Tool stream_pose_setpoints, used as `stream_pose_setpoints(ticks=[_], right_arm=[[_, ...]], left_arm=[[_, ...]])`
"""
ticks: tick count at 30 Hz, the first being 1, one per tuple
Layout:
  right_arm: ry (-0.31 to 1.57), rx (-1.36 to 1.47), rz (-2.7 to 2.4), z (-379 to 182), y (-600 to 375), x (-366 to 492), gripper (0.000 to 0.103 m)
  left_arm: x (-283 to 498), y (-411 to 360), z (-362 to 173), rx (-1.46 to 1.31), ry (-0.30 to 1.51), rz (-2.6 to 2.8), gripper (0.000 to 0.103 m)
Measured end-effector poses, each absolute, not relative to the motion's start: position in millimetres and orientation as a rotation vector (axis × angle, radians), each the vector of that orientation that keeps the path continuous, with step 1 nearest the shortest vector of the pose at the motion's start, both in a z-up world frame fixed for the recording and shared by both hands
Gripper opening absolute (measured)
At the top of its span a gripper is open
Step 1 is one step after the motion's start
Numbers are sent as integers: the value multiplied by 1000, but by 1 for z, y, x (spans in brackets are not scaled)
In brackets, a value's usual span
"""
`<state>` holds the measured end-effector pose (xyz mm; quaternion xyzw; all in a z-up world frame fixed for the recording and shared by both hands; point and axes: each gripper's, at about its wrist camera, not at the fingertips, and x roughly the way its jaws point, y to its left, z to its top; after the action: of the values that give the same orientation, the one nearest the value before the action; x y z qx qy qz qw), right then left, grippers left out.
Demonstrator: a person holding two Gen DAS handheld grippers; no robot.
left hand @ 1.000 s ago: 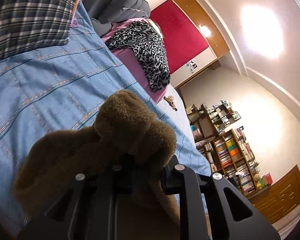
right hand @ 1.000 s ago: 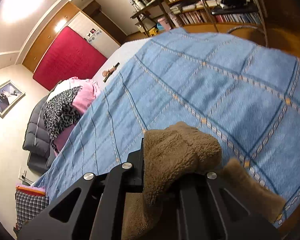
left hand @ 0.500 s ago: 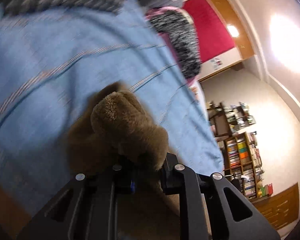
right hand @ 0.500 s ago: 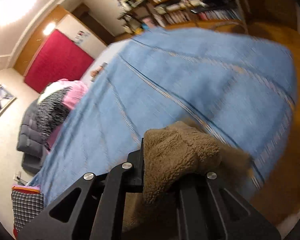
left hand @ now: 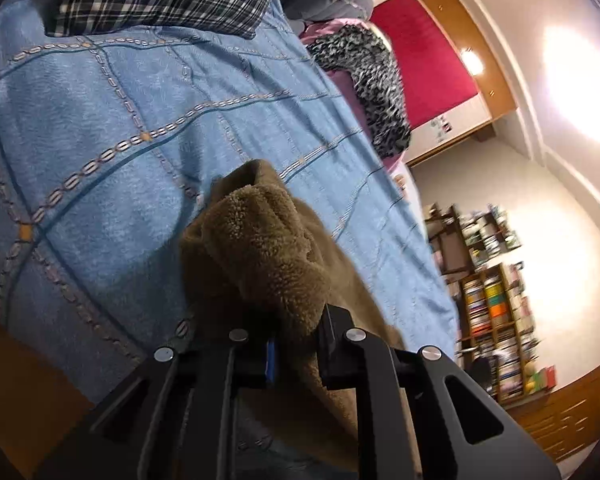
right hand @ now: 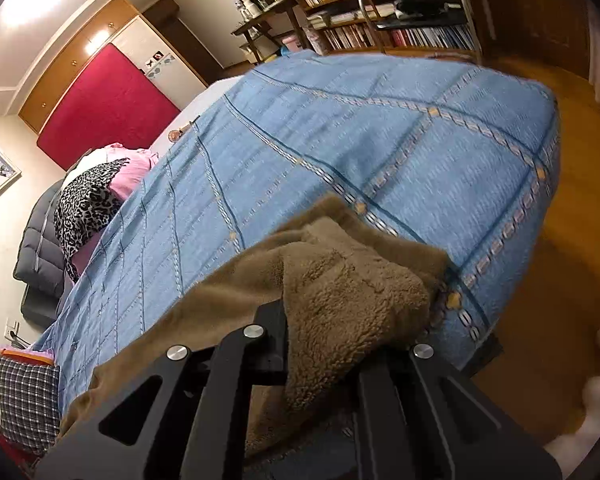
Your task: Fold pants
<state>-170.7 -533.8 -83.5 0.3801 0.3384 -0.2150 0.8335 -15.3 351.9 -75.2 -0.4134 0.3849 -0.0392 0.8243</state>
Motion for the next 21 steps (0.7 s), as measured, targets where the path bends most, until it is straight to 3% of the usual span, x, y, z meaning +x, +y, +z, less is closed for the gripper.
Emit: stream_pose_setpoints(ticks=[4, 7, 9, 13, 17, 21], right_arm=[[767, 897, -473, -124, -545, -174, 17], [738, 1009, -393, -135, -555, -180, 32], [703, 1034, -354, -130, -563, -186, 44], [669, 987, -421, -118, -577, -199, 47], [656, 963, -435, -112, -579, -199, 47], [675, 876, -511, -103, -575, -190, 48]], left_arm=[[-21, 353, -106, -883, 927, -33, 16], [-24, 354, -120, -811, 1001, 50, 29], [-26, 353, -113, -772, 993, 67, 32], [-31, 337, -75, -582, 964, 127, 37], [-33, 319, -45, -329, 927, 295, 51], [-26, 303, -27, -274, 875, 308, 51]])
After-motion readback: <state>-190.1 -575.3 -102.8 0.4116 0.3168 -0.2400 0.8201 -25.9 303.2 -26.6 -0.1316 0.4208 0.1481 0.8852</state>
